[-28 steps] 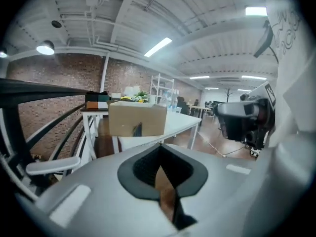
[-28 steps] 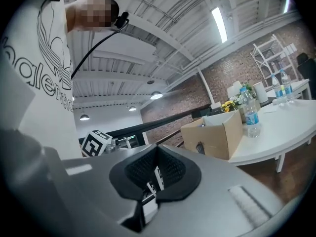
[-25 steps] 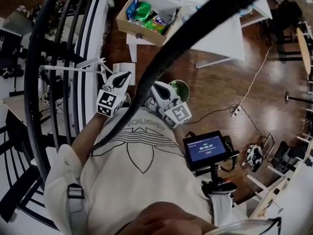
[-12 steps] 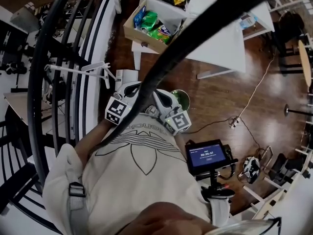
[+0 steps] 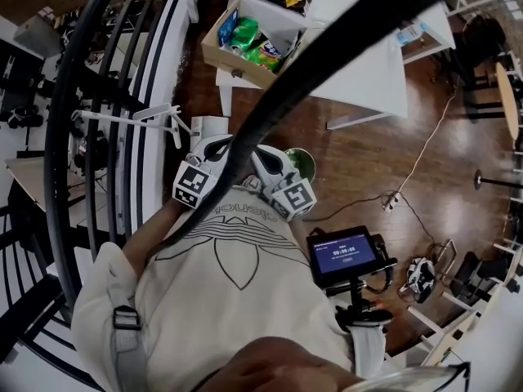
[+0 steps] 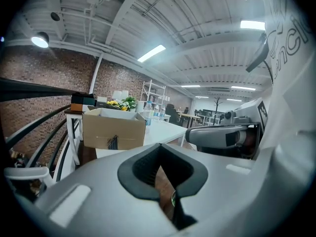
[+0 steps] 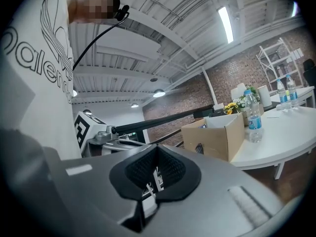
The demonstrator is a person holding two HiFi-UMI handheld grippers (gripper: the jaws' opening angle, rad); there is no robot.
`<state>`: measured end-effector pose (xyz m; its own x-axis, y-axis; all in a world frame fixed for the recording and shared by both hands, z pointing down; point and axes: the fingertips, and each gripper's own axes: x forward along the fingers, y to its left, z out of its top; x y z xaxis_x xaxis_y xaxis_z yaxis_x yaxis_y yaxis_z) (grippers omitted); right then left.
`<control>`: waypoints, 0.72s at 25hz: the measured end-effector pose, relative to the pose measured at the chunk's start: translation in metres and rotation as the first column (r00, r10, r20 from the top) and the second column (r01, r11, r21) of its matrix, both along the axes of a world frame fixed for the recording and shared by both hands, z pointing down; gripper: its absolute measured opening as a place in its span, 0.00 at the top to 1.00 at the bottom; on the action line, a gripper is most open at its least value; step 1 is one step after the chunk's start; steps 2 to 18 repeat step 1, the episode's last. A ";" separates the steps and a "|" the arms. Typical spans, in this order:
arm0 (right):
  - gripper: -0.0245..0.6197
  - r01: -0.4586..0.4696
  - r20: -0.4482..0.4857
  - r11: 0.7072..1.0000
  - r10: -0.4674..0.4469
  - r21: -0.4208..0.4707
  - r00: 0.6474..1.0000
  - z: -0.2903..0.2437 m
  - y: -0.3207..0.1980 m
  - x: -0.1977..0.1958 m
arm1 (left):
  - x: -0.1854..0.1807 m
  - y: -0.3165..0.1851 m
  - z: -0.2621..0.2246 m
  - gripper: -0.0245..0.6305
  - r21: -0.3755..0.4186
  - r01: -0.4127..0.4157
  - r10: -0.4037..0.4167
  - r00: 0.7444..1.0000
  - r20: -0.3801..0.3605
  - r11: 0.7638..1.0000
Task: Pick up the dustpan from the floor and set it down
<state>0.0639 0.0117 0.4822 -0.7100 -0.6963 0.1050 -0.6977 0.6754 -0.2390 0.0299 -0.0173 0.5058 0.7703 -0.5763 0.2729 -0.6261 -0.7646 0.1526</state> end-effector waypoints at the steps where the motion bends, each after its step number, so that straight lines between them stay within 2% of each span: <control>1: 0.96 0.002 -0.002 1.000 -0.002 0.004 1.000 0.002 0.000 0.001 | 0.000 0.000 0.000 0.93 0.002 0.001 -0.001 1.000 0.000 1.000; 18: 0.96 0.002 -0.002 1.000 -0.002 0.004 1.000 0.002 0.000 0.001 | 0.000 0.000 0.000 0.93 0.002 0.001 -0.001 1.000 0.000 1.000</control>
